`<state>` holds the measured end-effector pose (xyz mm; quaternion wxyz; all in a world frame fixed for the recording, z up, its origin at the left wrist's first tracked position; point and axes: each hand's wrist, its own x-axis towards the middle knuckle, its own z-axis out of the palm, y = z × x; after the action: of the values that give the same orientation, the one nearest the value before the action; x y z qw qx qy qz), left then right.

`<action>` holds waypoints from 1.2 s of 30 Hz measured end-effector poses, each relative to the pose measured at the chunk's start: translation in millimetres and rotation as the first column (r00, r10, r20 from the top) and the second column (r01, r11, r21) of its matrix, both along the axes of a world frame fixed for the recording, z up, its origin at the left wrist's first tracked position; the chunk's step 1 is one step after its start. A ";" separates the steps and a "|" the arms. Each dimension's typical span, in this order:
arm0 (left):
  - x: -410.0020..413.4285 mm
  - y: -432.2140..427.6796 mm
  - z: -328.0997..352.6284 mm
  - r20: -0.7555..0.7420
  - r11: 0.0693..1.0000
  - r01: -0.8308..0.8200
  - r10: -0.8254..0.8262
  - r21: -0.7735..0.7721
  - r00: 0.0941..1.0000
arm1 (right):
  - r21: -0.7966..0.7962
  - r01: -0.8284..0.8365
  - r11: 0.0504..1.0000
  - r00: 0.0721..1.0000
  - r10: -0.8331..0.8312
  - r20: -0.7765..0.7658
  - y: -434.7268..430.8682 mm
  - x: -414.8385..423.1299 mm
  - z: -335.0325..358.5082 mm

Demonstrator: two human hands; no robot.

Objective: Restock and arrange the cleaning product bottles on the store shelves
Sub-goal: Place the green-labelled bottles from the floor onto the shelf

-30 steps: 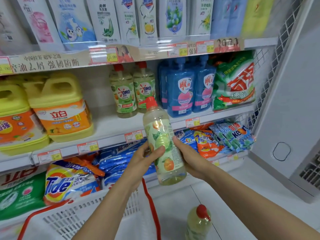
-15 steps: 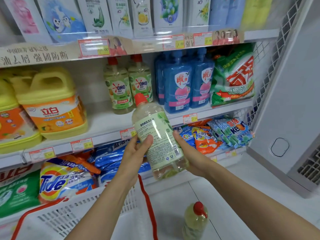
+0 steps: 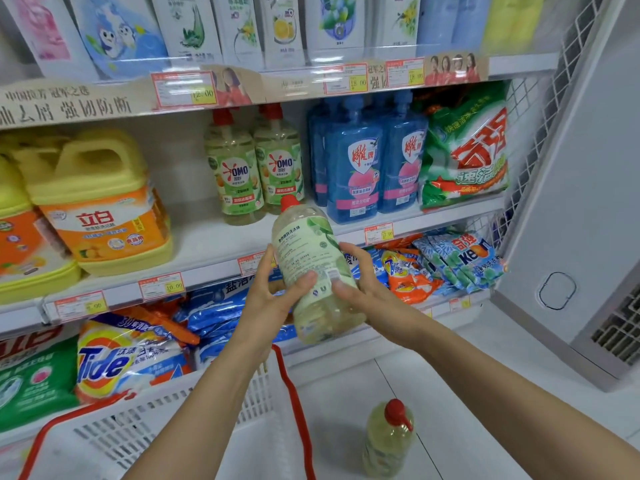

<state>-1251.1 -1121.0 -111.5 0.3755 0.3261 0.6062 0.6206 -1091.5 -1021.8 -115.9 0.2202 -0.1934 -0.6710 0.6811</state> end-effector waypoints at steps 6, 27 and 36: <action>1.1 -4.0 17.7 0.002 0.997 -0.073 0.073 -0.031 0.997 | 0.184 -0.068 0.981 0.995 0.080 -0.059 -7.6 5.3 14.9; 16.4 -15.3 29.6 -0.003 0.998 -0.025 0.026 0.061 1.000 | 0.244 0.055 0.968 0.994 -0.029 -0.109 -21.4 4.5 10.4; 4.6 -17.0 11.6 -0.187 0.995 0.017 0.001 0.095 0.982 | 0.209 0.122 0.970 0.991 -0.108 -0.078 10.3 4.1 31.9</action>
<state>-1246.5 -1138.0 -99.9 0.3036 0.4029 0.6069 0.6141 -1087.4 -1011.5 -84.0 0.3008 -0.1849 -0.7201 0.5973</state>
